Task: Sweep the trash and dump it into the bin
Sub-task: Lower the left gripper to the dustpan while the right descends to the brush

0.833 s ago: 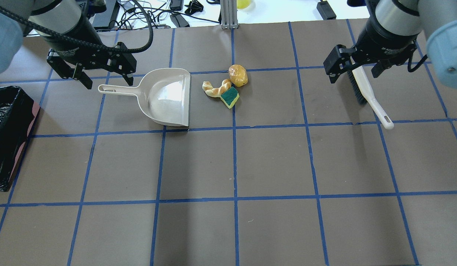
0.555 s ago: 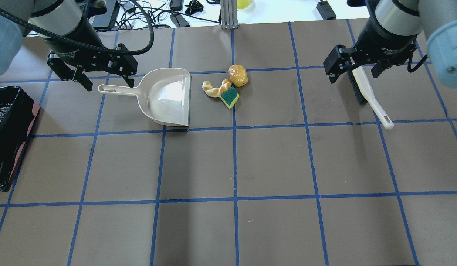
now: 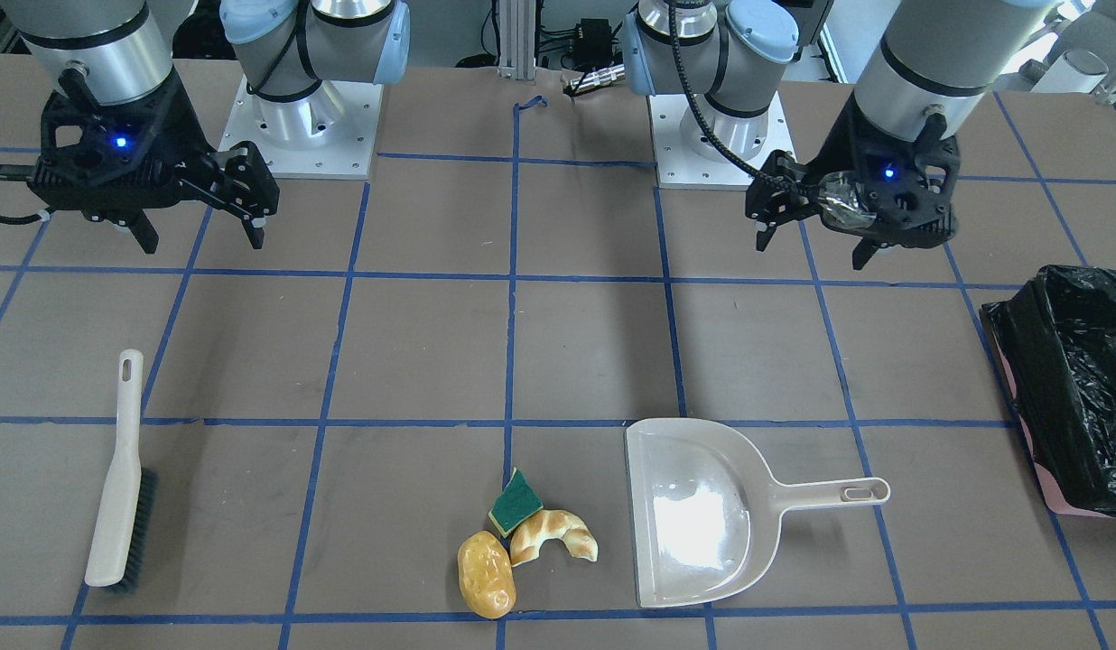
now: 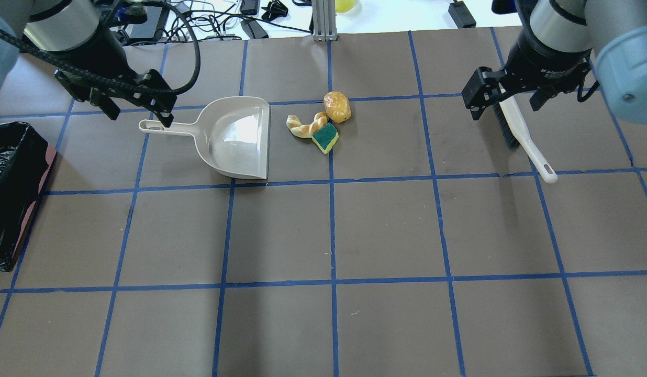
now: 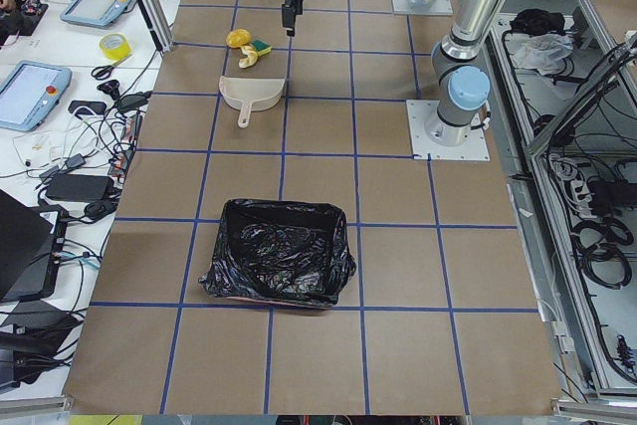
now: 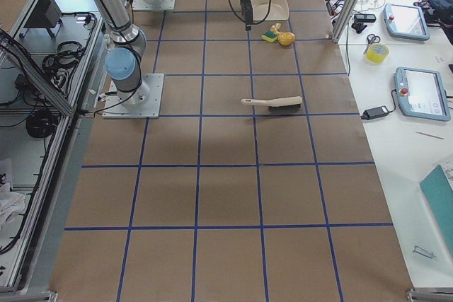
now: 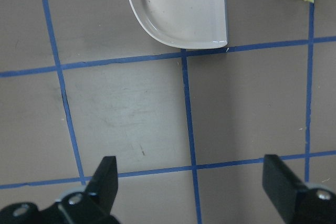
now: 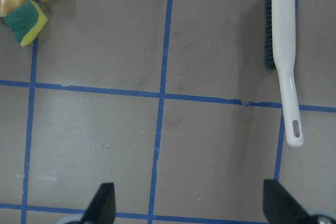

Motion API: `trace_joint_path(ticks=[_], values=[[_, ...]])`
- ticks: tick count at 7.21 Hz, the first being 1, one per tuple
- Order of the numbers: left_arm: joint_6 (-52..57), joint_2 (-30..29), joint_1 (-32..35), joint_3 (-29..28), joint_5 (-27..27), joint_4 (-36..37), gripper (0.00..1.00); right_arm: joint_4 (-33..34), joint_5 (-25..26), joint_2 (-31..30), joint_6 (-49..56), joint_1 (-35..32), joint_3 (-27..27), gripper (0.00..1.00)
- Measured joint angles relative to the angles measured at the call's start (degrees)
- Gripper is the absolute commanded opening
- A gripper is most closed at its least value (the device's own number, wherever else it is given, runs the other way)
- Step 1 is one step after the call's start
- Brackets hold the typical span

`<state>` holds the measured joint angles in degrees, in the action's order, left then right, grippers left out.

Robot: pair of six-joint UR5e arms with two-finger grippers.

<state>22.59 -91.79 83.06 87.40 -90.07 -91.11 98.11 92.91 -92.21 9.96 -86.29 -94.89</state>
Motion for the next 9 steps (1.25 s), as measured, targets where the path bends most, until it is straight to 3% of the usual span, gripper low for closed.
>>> trace_joint_path(ticks=[3, 5, 7, 9], values=[[36.7, -3.5, -9.1, 0.8, 0.0, 3.5, 1.0, 3.0, 2.9, 3.4, 10.3, 8.7, -0.7, 1.0], [53.3, -7.6, -9.8, 2.6, 0.0, 12.5, 1.0, 9.1, 2.0, 8.1, 18.2, 12.8, -1.0, 1.0], [59.0, -10.6, -9.6, 4.1, 0.1, 18.7, 1.0, 11.6, 1.7, 12.6, 20.6, 14.9, -1.2, 1.0], [57.8, -12.6, -9.4, 4.3, -0.1, 20.3, 1.0, 13.9, 1.6, 16.0, 22.9, 16.0, -2.7, 1.0]])
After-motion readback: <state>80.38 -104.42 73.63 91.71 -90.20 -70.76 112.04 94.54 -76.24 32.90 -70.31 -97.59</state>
